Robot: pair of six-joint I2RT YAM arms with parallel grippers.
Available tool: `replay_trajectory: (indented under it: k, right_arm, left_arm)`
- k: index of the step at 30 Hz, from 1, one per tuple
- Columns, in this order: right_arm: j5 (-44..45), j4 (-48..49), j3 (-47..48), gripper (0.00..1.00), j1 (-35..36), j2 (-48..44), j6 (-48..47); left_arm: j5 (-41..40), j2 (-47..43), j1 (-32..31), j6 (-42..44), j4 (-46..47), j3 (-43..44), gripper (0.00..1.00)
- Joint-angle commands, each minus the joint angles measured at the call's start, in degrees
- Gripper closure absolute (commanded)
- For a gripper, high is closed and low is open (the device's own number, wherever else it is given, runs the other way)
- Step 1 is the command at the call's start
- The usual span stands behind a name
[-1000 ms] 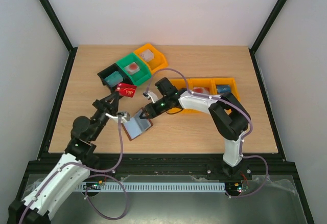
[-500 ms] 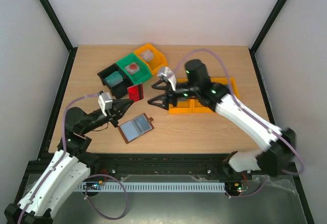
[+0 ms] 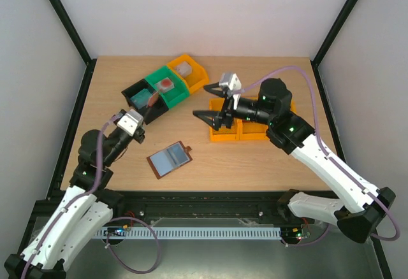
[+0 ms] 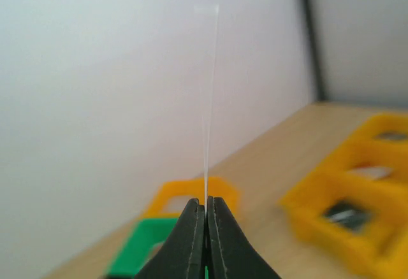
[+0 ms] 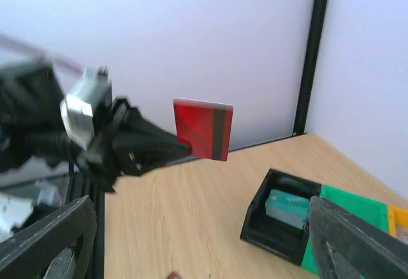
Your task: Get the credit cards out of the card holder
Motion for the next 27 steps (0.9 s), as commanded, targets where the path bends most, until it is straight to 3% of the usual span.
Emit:
replay_trajectory:
  k: [1, 6, 9, 16, 23, 27]
  right_arm:
    - [7.4, 1.6, 6.3, 0.12, -0.2, 4.5, 16.1]
    - [-0.9, 14.4, 8.5, 0.21, -0.9, 15.2, 44.0]
    - [-3.0, 21.5, 9.3, 0.22, 0.0, 19.7, 51.6]
    - [-2.4, 23.4, 13.3, 0.23, 3.4, 25.0, 51.9]
    - [-4.9, 25.1, 12.7, 0.59, 3.6, 27.4, 54.4]
    - [-5.5, 23.4, 13.4, 0.62, 3.7, 28.5, 54.3]
  left_arm:
    - [-30.1, 1.1, -0.5, 38.8, 8.1, -3.0, 0.98]
    - [-29.1, 3.2, -2.2, 72.2, 33.1, -10.4, 0.98]
    - [-27.4, 4.4, -3.9, 81.5, 35.7, -10.6, 0.98]
    - [-25.3, 5.6, -6.5, 88.8, 36.0, -11.7, 0.98]
    - [-25.3, 6.2, -7.3, 89.2, 35.5, -11.9, 0.98]
    - [-25.7, 6.2, -7.4, 89.3, 35.2, -12.0, 0.98]
